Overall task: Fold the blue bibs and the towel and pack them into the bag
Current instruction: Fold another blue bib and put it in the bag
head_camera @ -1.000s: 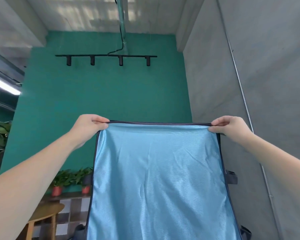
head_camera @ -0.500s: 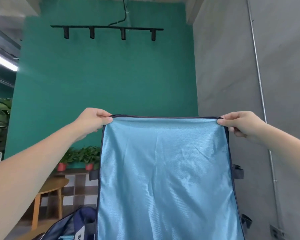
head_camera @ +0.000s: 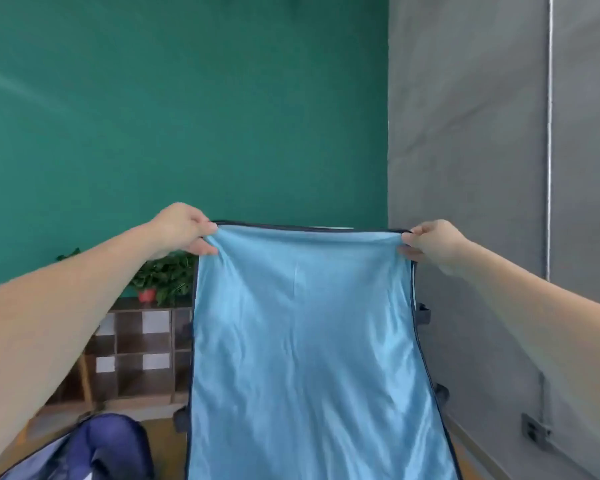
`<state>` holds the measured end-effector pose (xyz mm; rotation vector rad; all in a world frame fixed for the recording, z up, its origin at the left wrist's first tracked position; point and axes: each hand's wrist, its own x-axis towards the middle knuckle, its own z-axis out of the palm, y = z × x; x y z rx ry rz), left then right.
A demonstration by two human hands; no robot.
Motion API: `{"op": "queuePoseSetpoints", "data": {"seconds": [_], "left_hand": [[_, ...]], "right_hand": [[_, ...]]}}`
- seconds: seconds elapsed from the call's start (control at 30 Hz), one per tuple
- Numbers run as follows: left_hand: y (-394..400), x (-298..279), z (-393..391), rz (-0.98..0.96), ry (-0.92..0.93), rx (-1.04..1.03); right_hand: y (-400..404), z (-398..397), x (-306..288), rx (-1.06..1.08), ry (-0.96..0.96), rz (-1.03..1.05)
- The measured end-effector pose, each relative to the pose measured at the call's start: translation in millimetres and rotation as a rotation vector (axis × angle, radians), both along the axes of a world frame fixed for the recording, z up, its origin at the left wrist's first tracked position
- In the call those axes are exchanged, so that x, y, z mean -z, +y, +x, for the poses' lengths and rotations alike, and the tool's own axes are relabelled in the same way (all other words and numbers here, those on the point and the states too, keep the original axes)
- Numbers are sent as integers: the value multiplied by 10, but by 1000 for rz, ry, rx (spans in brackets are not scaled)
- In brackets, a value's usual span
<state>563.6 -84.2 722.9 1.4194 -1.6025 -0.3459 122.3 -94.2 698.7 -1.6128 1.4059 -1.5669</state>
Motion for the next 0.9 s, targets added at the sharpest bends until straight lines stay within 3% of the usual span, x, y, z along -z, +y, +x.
{"op": "queuePoseSetpoints", "data": {"seconds": [0.1, 0.2, 0.37, 0.5, 0.73, 0.9], "left_hand": [[-247, -372, -99, -280, 82, -36], [-243, -568, -142, -478, 68, -116], [-49, -348, -90, -493, 82, -114], [307, 393, -121, -384, 110, -85], [1276, 2387, -251, -97, 100, 10], [1964, 3389, -331, 50, 132, 132]], "right_hand": [[-270, 40, -318, 157, -26, -250], [-336, 26, -549, 139, -63, -379], [-68, 27, -397, 41, -69, -416], [422, 57, 219, 9, -49, -347], [1384, -118, 1960, -69, -146, -117], [1912, -452, 3023, -132, -51, 147]]}}
